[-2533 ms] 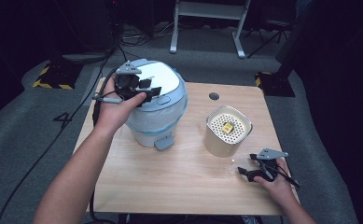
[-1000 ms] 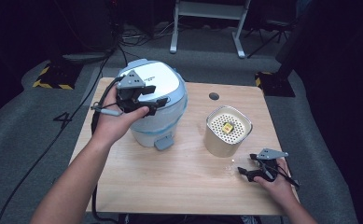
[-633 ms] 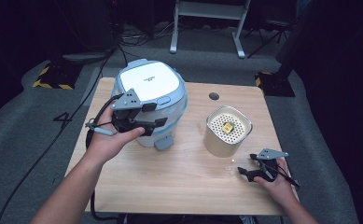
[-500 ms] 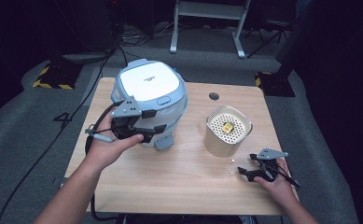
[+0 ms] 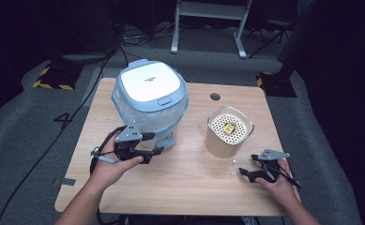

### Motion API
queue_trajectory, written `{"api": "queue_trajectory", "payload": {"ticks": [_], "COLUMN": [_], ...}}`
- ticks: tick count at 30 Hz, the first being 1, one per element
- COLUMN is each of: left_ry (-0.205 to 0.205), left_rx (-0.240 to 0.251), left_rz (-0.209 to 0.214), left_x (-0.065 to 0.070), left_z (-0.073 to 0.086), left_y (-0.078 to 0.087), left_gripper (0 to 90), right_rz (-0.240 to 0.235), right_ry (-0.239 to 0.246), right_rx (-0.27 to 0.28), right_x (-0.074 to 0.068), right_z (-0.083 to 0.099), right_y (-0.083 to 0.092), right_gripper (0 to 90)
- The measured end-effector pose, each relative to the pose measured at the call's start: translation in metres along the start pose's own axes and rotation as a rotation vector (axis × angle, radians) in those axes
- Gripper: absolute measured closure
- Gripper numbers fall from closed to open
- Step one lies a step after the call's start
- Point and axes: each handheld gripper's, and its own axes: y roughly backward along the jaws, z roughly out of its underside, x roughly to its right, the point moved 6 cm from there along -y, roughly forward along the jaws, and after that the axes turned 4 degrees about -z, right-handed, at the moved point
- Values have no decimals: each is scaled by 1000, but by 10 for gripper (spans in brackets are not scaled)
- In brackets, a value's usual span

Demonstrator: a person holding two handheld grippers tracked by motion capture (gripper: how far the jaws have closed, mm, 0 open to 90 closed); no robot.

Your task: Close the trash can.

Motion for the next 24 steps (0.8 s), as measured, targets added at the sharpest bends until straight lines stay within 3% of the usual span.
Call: {"api": "queue_trajectory", "payload": {"ticks": [8,15,19,24], "left_ry": [14,59,45,87], "left_rx": [-40,-86,-168,-188], "left_rz": [-28,-30,-73,-73], "left_x": [-4,-5,-9,-10], "left_z": [33,63,74,84], "left_y": [-12,-23,-24,-28], "left_gripper": [394,391,385,384], "right_rz": [0,0,1,1], "right_ry": [0,0,0,1], "right_rx": [0,0,-1,-1], "right_x": [0,0,0,0], "right_z": [0,0,0,0], "right_y": [0,0,0,0], "right_gripper": [149,150,150,150]}}
